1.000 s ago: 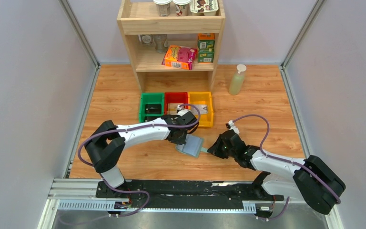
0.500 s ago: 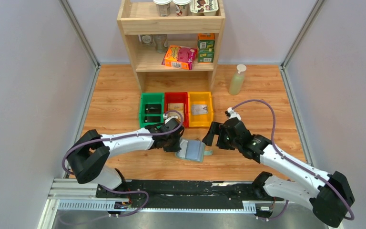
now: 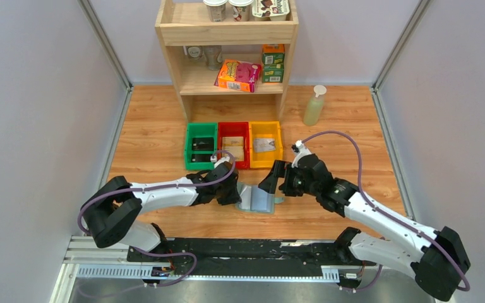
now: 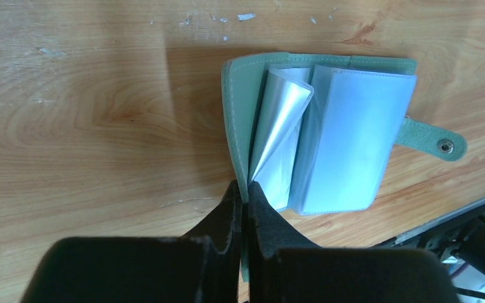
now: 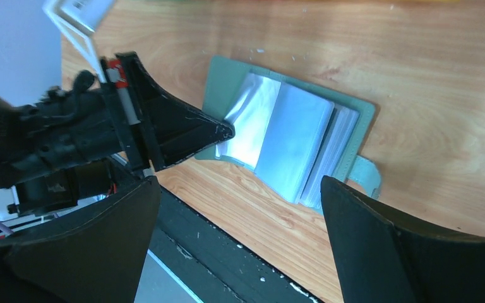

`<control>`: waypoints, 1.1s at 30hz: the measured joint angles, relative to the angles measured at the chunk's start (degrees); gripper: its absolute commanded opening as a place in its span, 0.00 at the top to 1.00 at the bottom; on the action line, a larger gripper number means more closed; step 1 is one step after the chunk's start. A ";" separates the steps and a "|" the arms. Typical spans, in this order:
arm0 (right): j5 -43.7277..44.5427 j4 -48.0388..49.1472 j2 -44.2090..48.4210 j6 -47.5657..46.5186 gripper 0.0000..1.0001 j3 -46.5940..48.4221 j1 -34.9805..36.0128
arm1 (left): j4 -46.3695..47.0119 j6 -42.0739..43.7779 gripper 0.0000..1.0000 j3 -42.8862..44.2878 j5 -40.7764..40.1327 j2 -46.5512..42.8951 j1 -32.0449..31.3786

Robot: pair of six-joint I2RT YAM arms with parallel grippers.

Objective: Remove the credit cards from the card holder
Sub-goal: Open the card holder at the center of the board.

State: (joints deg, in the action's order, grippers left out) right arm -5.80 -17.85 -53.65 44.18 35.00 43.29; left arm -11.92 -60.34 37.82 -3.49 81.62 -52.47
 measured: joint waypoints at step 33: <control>-4.48 9.99 -20.28 3.56 0.04 -1.88 3.58 | 7.10 -2.95 1.00 -0.81 2.40 1.55 0.00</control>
State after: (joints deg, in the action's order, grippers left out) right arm -10.28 -7.86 -73.93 47.75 33.12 46.87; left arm -4.82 -63.29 37.01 -1.08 83.18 -52.47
